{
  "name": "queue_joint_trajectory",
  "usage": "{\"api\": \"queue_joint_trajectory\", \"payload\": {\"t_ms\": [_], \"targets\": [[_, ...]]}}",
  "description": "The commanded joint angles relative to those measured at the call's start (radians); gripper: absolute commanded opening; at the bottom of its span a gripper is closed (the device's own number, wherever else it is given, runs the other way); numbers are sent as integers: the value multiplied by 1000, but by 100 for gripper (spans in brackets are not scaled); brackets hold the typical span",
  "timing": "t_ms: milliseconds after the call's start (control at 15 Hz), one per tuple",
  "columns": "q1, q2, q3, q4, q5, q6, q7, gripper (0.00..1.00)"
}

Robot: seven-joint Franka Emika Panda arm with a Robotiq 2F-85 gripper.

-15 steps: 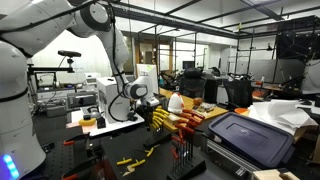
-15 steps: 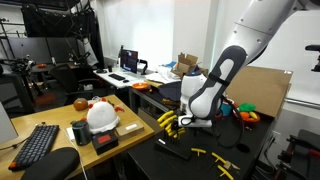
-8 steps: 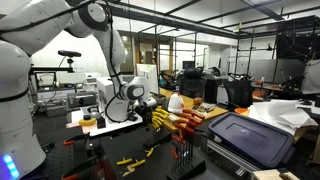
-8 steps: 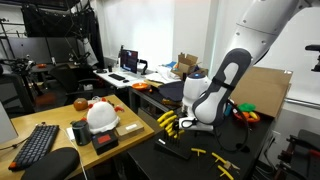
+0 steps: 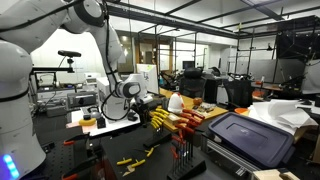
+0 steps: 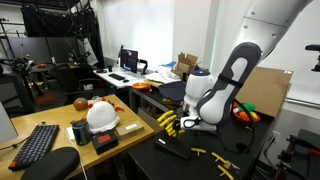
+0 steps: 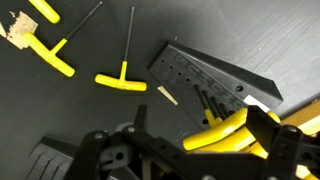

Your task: Pick up the yellow object tool and put on the table

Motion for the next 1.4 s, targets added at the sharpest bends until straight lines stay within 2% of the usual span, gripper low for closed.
{"api": "queue_joint_trajectory", "payload": {"t_ms": [0,467,1333], "targets": [[17,-65,4,-57,12,7,8,100],[42,-41,-6,-29,15,-36,48,100],[72,5,-20,9,15,-14,166,100]]}}
